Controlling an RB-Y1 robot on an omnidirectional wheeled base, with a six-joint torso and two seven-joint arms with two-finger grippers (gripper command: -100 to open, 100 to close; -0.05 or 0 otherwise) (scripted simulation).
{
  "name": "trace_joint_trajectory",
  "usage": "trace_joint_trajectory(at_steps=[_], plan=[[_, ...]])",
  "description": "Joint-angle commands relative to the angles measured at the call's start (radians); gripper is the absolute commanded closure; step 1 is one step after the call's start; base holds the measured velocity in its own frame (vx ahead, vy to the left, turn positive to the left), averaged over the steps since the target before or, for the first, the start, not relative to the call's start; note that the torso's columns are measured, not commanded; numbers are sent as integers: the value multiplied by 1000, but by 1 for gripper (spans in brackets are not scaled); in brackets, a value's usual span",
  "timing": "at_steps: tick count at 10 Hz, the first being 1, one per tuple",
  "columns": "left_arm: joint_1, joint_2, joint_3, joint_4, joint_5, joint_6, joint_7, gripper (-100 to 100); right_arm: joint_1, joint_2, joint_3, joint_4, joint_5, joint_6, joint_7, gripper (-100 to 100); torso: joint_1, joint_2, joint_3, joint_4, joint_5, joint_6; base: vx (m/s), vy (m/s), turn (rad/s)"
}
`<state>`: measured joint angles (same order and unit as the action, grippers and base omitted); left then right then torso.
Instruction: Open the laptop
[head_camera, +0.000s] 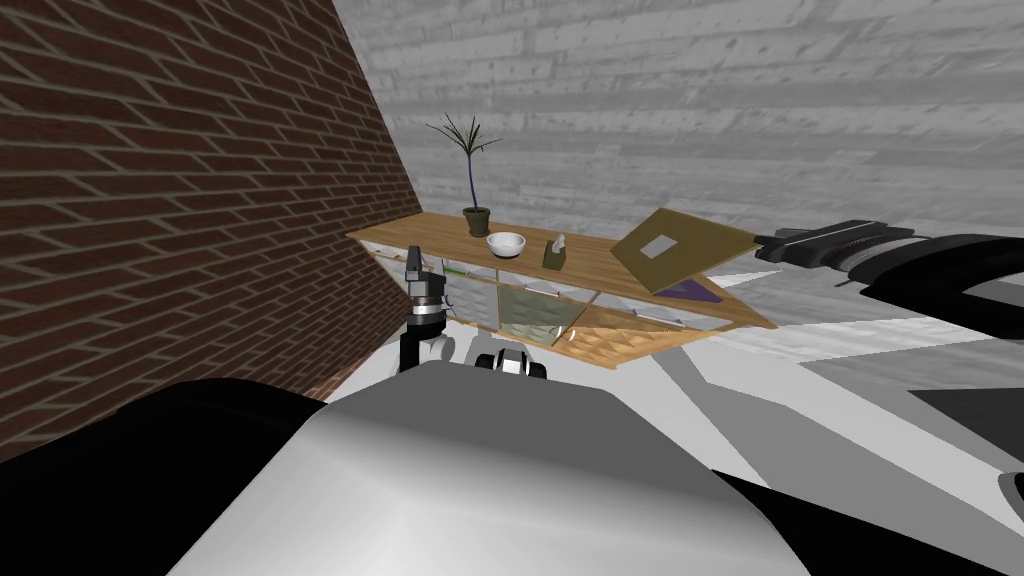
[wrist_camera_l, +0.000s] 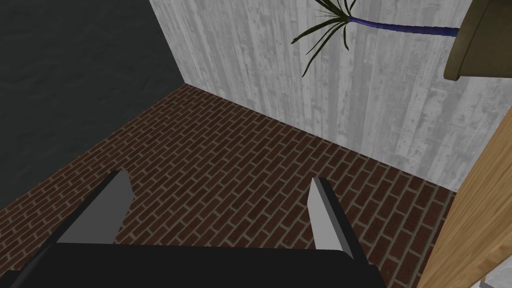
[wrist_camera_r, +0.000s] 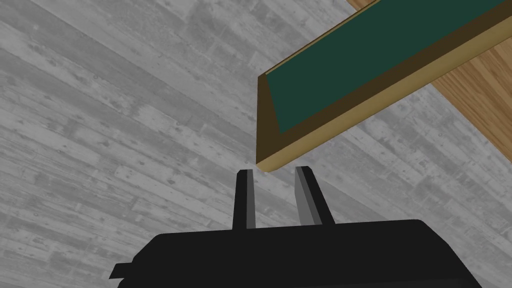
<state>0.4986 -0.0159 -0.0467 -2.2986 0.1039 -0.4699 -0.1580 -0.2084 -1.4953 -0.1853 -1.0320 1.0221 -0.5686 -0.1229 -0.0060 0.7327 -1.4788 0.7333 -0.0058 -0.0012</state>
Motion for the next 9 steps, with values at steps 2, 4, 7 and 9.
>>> trace_joint_trajectory(at_steps=[2,4,7,9], plan=[[0,0,0,0,0,0,0,0,-48,1,34,-4,0,0,-2,100,5,-1,-1,1,4,-2,-1,-3,-4],[0,0,0,0,0,0,0,0,-58,28,41,49,-41,16,-41,100,1,1,0,1,2,-4,-84,-105,174],[0,0,0,0,0,0,0,0,-66,67,52,119,-95,36,-91,100,-5,-2,-1,-1,-3,0,-141,-148,243],[0,0,0,0,0,0,0,0,-69,77,55,137,-109,40,-104,100,-5,-5,-2,-3,-4,6,-68,-71,69]])
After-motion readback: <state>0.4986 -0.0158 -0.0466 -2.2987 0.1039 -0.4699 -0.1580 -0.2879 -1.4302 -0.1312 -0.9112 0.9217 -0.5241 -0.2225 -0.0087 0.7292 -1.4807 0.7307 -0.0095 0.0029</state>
